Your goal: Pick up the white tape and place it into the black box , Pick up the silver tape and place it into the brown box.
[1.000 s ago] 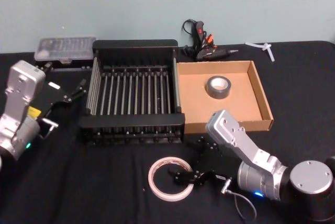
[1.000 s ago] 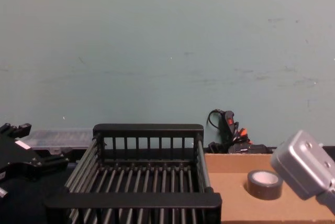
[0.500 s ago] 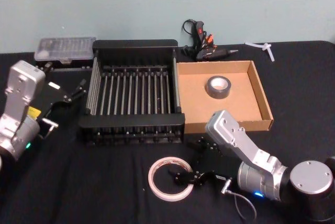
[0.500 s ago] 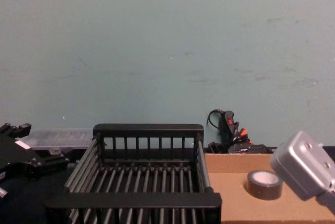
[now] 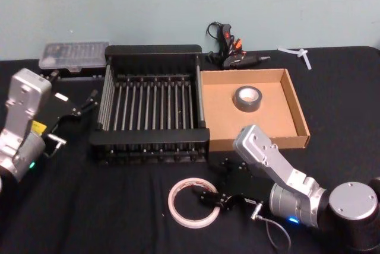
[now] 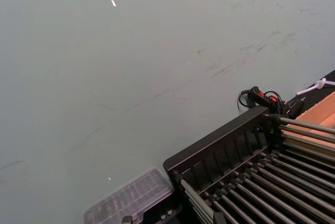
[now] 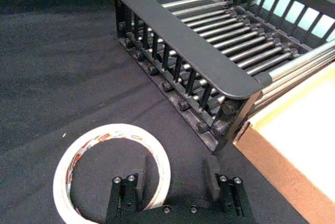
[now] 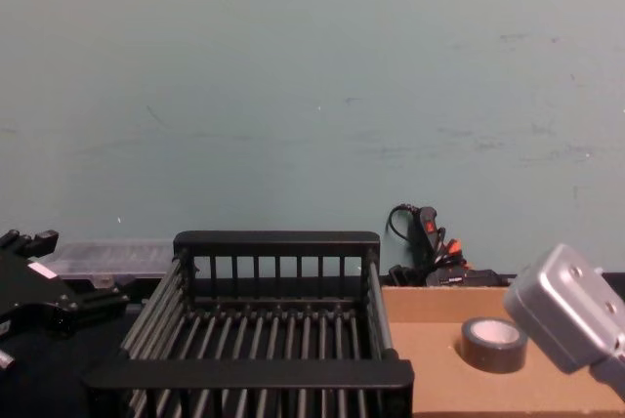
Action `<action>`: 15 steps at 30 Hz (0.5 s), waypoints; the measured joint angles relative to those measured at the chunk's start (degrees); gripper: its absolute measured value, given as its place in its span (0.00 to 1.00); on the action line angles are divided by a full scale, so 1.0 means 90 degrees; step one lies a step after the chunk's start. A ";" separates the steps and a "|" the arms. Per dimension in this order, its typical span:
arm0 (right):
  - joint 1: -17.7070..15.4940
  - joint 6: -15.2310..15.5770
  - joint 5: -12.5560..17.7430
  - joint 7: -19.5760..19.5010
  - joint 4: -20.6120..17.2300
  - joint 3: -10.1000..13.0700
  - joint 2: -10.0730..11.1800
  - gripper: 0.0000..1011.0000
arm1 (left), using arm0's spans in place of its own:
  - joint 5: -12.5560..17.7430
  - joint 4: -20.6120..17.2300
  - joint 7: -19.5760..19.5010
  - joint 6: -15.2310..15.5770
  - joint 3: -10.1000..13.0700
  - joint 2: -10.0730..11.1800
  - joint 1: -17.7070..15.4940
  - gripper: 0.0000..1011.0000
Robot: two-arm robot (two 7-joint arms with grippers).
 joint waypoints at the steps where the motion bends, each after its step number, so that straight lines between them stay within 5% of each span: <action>1: 0.0000 0.0000 0.0000 0.0001 0.0000 0.0000 0.0000 0.72 | 0.0000 0.0000 0.0000 0.0000 0.0001 0.0000 0.0000 0.99; 15: 0.0000 0.0000 0.0000 0.0004 0.0000 0.0000 0.0000 0.28 | 0.0000 0.0000 0.0000 0.0000 0.0000 0.0000 0.0000 0.99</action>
